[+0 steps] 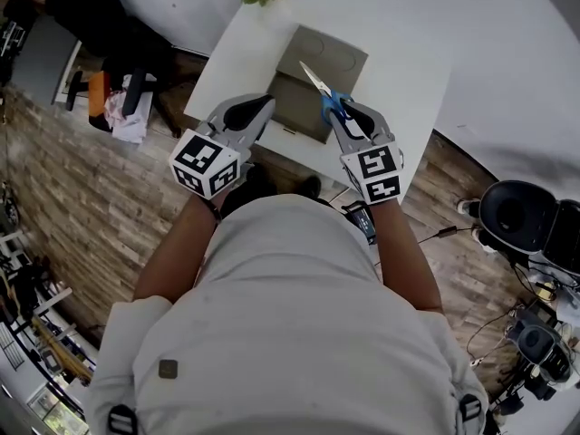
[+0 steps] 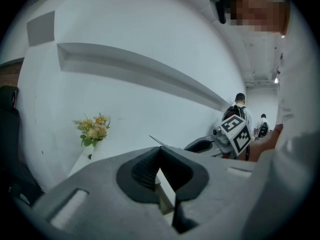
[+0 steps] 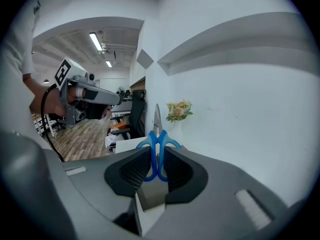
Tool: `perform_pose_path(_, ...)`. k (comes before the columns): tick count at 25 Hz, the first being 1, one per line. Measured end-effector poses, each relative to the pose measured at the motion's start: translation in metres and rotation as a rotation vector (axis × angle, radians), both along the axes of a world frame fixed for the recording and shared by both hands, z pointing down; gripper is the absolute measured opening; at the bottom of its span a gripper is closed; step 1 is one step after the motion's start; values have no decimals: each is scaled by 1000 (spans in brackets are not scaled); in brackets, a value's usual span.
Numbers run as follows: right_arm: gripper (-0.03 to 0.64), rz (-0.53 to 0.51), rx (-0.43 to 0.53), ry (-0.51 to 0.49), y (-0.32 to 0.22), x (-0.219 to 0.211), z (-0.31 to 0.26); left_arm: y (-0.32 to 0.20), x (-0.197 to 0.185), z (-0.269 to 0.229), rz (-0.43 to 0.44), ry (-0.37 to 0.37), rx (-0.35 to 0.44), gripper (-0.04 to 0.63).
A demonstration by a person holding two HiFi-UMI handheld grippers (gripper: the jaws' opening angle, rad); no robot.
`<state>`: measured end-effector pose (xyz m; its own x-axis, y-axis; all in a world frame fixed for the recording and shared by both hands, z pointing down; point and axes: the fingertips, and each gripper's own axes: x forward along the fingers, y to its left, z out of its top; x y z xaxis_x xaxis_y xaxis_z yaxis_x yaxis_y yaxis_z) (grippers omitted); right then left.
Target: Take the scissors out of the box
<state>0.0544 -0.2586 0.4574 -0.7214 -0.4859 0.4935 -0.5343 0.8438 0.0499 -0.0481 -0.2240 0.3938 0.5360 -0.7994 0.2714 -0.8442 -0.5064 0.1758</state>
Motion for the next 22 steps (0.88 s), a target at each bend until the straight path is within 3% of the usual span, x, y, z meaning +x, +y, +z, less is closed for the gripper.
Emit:
perform_pose_path(7, 100, 52, 28, -33, 21, -17, -22, 21, -19, -8, 44, 27, 11, 5)
perform_pose_path(22, 100, 269, 49, -80, 105, -79, -46, 96, -92, -24, 249, 56, 41, 5)
